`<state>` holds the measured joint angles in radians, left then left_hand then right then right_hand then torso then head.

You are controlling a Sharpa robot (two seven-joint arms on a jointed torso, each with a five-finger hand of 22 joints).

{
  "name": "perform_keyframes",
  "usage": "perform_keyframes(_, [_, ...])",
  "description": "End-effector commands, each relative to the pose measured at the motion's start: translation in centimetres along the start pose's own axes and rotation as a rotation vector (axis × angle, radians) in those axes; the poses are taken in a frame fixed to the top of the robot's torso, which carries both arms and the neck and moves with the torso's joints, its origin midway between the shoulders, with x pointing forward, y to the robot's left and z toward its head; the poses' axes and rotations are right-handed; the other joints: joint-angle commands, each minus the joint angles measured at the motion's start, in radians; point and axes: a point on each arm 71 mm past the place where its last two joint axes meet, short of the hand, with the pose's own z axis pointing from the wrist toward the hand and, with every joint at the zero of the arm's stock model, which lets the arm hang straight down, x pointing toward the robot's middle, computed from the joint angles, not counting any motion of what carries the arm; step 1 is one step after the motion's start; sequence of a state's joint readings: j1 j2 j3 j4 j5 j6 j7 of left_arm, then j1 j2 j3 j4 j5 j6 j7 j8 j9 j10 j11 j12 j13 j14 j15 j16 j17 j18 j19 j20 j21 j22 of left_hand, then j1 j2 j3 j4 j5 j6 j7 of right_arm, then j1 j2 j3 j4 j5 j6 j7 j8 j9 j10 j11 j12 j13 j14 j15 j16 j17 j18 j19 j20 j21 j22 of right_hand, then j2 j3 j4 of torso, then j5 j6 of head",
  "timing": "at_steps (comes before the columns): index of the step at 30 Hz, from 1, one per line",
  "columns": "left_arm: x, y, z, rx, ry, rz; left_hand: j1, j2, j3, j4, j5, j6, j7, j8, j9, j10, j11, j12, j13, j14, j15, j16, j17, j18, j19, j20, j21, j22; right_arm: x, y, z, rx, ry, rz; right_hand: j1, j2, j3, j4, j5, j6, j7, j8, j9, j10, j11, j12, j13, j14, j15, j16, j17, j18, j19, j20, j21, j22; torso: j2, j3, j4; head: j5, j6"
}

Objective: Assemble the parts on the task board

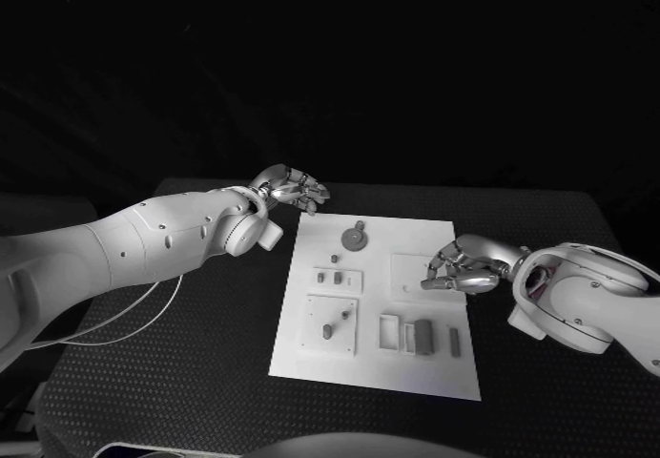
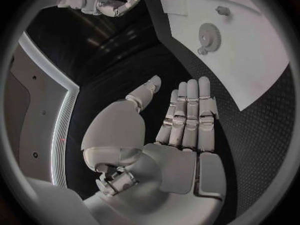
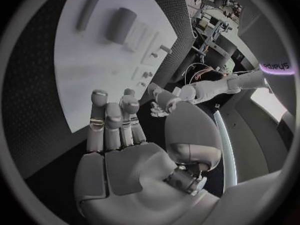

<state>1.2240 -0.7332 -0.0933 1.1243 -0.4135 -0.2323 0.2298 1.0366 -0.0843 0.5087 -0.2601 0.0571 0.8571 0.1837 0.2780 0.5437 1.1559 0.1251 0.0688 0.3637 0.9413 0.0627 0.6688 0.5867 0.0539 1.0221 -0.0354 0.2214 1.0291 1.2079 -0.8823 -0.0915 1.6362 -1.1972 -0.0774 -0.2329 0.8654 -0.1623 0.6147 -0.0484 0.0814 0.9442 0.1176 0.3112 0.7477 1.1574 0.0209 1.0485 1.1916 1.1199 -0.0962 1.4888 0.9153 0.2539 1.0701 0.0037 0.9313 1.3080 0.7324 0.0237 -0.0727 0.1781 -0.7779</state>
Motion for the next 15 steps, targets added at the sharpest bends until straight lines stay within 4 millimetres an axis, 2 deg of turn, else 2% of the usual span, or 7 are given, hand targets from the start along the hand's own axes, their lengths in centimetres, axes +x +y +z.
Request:
perform_keyframes(1, [0.1, -0.3, 0.0, 0.023, 0.007, -0.012, -0.010, 0.001, -0.004, 0.004, 0.005, -0.004, -0.003, 0.006, -0.001, -0.005, -0.004, 0.001, -0.001, 0.004, 0.005, -0.007, 0.001, 0.017, 0.002, 0.004, -0.005, 0.001, 1.3, -1.1, -0.4, 0.149, 0.134, 0.041, -0.044, -0.011, 0.007, 0.043, -0.002, 0.025, -0.014, 0.003, 0.009, -0.132, -0.026, 0.023, -0.005, 0.010, -0.012, 0.016, 0.002, 0.008, 0.011, -0.014, 0.012, 0.021, -0.011, 0.0024, -0.0088, -0.003, -0.001])
perform_keyframes(7, [0.1, -0.2, -0.1, 0.019, 0.013, -0.013, -0.012, 0.001, -0.005, 0.005, 0.005, -0.004, -0.003, 0.006, -0.001, -0.005, -0.004, 0.001, -0.001, 0.004, 0.005, -0.007, 0.002, 0.017, 0.002, 0.004, -0.006, 0.002, 3.4, -1.6, -1.3, 0.223, 0.238, 0.027, -0.108, -0.022, 0.005, 0.082, -0.003, 0.060, -0.029, 0.012, 0.030, -0.115, -0.040, 0.055, -0.015, 0.038, -0.026, 0.040, 0.017, 0.008, 0.028, -0.033, 0.032, 0.020, -0.022, 0.0034, -0.0066, -0.009, -0.008])
perform_keyframes(10, [0.0, -0.2, -0.2, 0.018, 0.011, -0.013, -0.012, 0.001, -0.005, 0.005, 0.005, -0.004, -0.003, 0.006, -0.001, -0.004, -0.004, 0.001, -0.001, 0.004, 0.005, -0.008, 0.002, 0.017, 0.002, 0.004, -0.006, 0.002, 4.2, -2.2, -1.3, 0.247, 0.260, 0.024, -0.126, -0.027, 0.009, 0.092, -0.003, 0.065, -0.032, 0.013, 0.038, -0.113, -0.043, 0.062, -0.019, 0.052, -0.029, 0.046, 0.035, 0.008, 0.030, -0.038, 0.036, 0.020, -0.026, 0.0026, -0.0056, -0.018, -0.011])
perform_keyframes(15, [0.1, -0.2, -0.2, 0.018, 0.012, -0.013, -0.013, 0.001, -0.006, 0.005, 0.005, -0.004, -0.003, 0.006, -0.001, -0.004, -0.004, 0.001, -0.001, 0.004, 0.005, -0.008, 0.003, 0.017, 0.002, 0.004, -0.006, 0.002, 5.1, -2.7, -1.1, 0.265, 0.264, 0.025, -0.132, -0.028, 0.011, 0.096, -0.003, 0.066, -0.033, 0.012, 0.042, -0.113, -0.044, 0.064, -0.021, 0.058, -0.030, 0.049, 0.044, 0.008, 0.030, -0.040, 0.038, 0.020, -0.032, 0.0007, -0.0111, -0.030, -0.012])
